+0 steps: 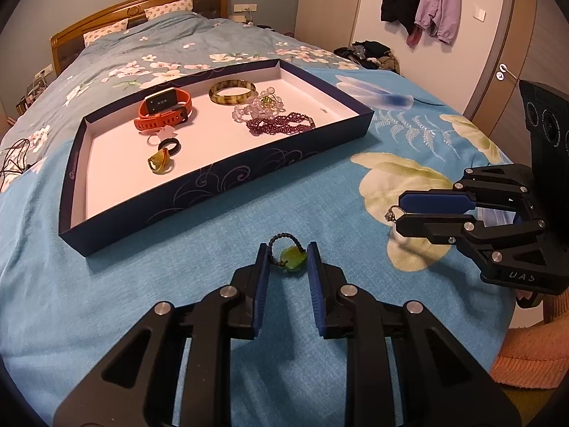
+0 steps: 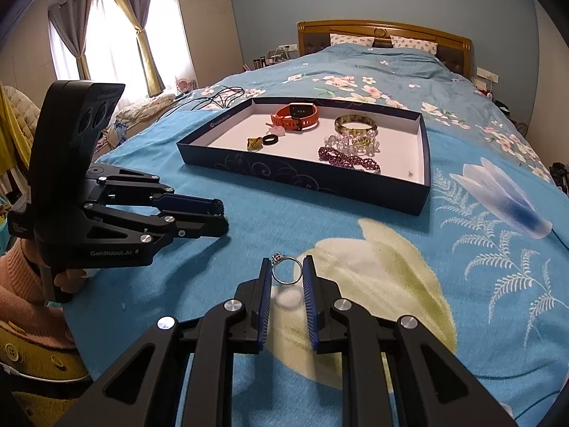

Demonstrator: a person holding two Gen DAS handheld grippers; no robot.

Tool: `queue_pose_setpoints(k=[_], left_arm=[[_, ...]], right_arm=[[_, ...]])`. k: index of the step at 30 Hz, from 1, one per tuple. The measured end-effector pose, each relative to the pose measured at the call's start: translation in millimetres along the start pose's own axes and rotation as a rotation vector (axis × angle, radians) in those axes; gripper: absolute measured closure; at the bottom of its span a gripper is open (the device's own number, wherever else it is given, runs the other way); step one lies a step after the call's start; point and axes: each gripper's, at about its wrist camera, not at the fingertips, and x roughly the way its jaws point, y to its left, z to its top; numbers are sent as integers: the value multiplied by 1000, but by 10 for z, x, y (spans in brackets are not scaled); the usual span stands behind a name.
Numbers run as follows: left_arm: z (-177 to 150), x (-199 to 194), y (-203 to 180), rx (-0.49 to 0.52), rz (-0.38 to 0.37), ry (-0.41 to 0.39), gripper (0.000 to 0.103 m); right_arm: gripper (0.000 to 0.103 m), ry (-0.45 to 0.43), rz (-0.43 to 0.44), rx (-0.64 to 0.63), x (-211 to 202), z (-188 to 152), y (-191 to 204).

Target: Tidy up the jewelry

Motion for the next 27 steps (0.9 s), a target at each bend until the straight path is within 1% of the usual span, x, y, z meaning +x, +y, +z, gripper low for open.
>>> queue_pose_setpoints(k=[14, 27], left_arm=[[52, -288, 147, -32, 43, -74, 81], [84, -441, 253, -58, 62, -113, 81]], right_arm=[[87, -46, 4, 16, -43, 131, -5], [87, -94, -7, 3, -63, 283, 19]])
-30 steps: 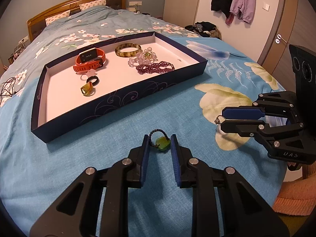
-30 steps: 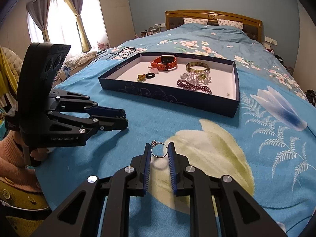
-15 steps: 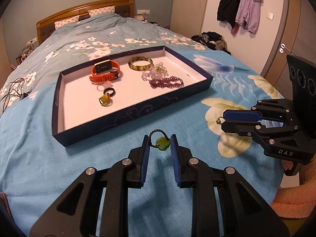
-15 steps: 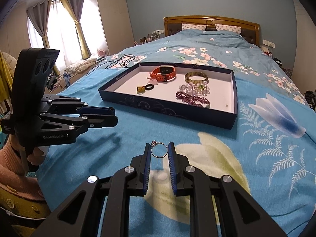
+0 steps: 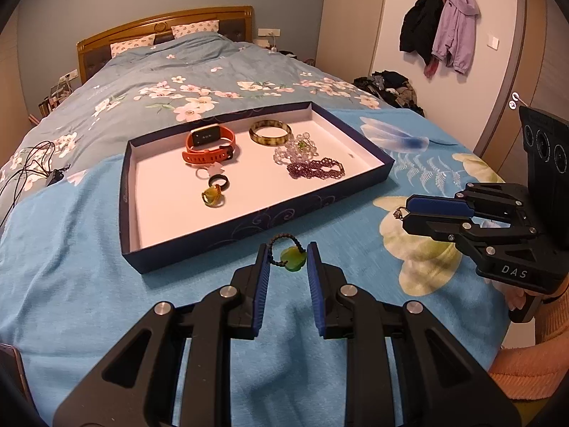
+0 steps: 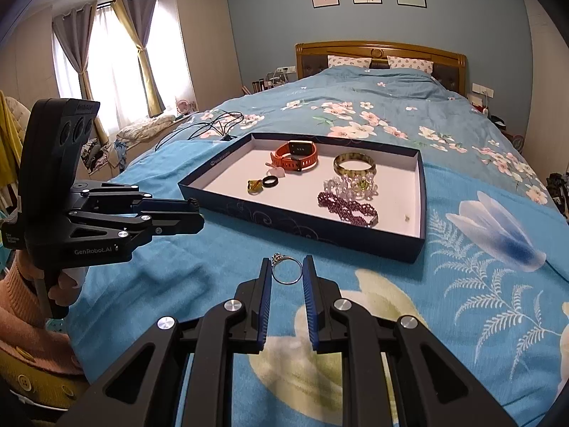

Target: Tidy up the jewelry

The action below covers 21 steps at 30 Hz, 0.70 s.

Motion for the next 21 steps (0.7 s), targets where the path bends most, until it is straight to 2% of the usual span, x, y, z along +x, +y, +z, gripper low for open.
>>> queue_pose_setpoints(k=[21], left_arm=[[122, -58, 88, -22, 33, -38, 82]], right_arm=[[87, -56, -15, 18, 53, 210, -72]])
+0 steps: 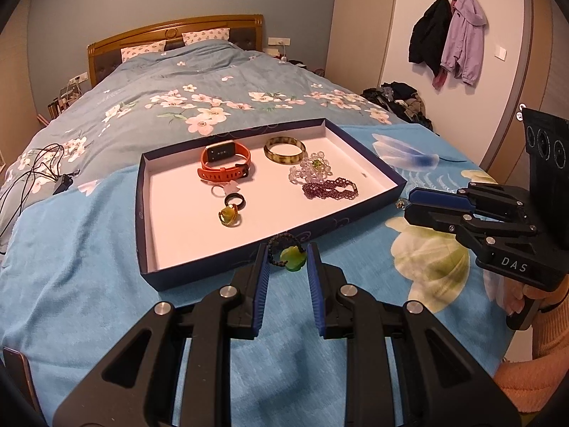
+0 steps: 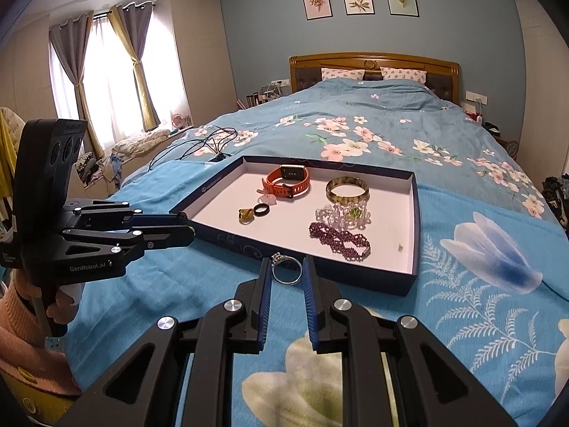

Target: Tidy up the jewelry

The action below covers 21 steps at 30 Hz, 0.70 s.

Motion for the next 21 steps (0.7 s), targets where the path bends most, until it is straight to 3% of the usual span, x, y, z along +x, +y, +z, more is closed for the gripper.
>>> queue_pose_setpoints(k=[21], left_arm=[[177, 37, 92, -9, 29, -24, 81]], right_arm=[[87, -32, -14, 1, 78, 186, -70]])
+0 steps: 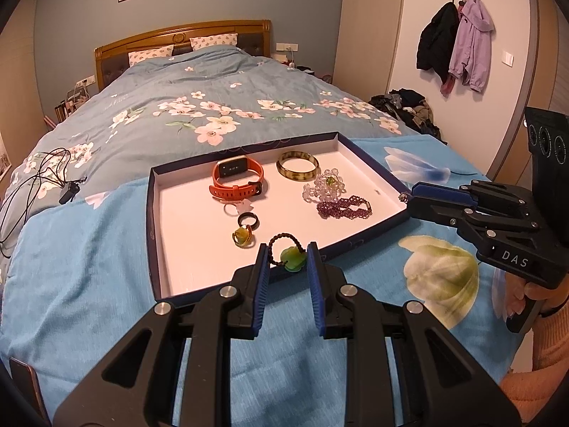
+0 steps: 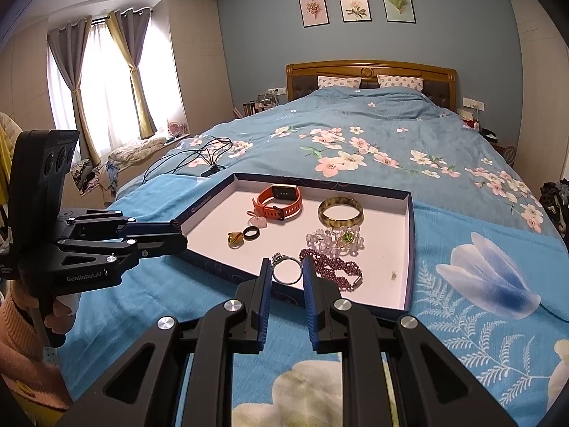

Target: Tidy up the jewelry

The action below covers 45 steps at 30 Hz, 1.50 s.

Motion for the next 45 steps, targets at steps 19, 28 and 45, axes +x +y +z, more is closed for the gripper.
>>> queue_pose_setpoints(k=[19, 28, 45], left_arm=[[115, 93, 64, -1, 28, -6, 81], [149, 183, 109, -5, 41, 1, 81], [194, 348, 181, -13, 62, 14, 81]], right_arm=[[87, -13, -25, -11, 76, 171, -77], [87, -9, -28, -4, 159, 227, -159], [87, 7, -39, 1, 281, 261, -228]])
